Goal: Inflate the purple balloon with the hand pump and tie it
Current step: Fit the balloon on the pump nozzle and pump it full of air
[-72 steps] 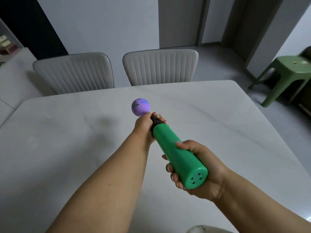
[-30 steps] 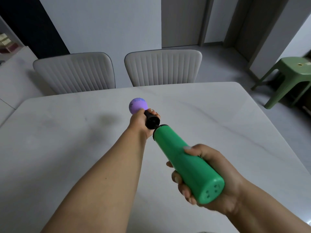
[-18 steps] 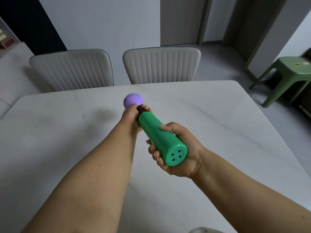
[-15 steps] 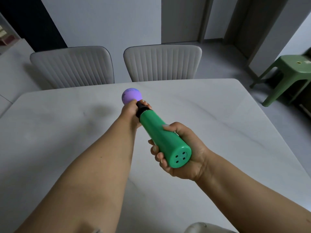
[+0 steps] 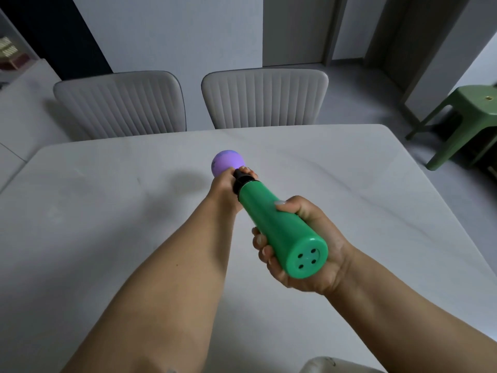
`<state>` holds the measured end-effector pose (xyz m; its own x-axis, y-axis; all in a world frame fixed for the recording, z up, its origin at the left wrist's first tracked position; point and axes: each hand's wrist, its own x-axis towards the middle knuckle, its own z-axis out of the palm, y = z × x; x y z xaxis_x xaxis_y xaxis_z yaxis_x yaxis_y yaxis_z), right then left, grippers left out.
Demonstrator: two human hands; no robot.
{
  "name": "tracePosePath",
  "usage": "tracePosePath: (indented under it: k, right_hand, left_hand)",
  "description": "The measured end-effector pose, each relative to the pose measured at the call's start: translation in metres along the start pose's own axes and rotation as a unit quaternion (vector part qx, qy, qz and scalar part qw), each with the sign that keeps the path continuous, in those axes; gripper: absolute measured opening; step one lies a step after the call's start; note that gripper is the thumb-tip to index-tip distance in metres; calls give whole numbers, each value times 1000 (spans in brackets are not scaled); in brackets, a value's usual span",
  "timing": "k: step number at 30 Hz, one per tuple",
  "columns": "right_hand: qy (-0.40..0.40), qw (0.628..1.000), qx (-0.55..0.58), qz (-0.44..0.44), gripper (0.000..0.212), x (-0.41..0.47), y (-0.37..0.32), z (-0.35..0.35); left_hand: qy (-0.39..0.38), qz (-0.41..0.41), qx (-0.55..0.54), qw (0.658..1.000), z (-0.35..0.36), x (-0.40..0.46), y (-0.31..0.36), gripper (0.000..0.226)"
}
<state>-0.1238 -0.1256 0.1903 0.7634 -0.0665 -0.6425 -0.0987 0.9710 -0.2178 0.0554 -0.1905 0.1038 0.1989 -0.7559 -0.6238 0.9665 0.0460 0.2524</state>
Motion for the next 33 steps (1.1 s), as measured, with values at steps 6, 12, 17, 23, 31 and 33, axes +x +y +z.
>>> tracePosePath:
  k: [6, 12, 17, 23, 31, 33]
  right_hand:
    - [46, 998, -13, -27, 38, 22, -12, -4]
    - [27, 997, -64, -14, 33, 3, 2, -15]
    - [4, 997, -74, -4, 36, -7, 11, -21]
    - [26, 996, -79, -16, 34, 11, -6, -9]
    - [42, 996, -63, -36, 35, 19, -14, -7]
    - [27, 997, -61, -29, 35, 10, -9, -11]
  left_hand:
    - [-33, -3, 10, 999, 0, -4, -2, 29]
    - [9, 60, 52, 997, 9, 3, 17, 35]
    - [21, 74, 34, 996, -1, 4, 24, 32]
    - [9, 37, 17, 999, 10, 6, 3, 37]
    - [-15, 32, 49, 998, 13, 3, 2, 32]
    - [-6, 45, 52, 998, 16, 3, 6, 34]
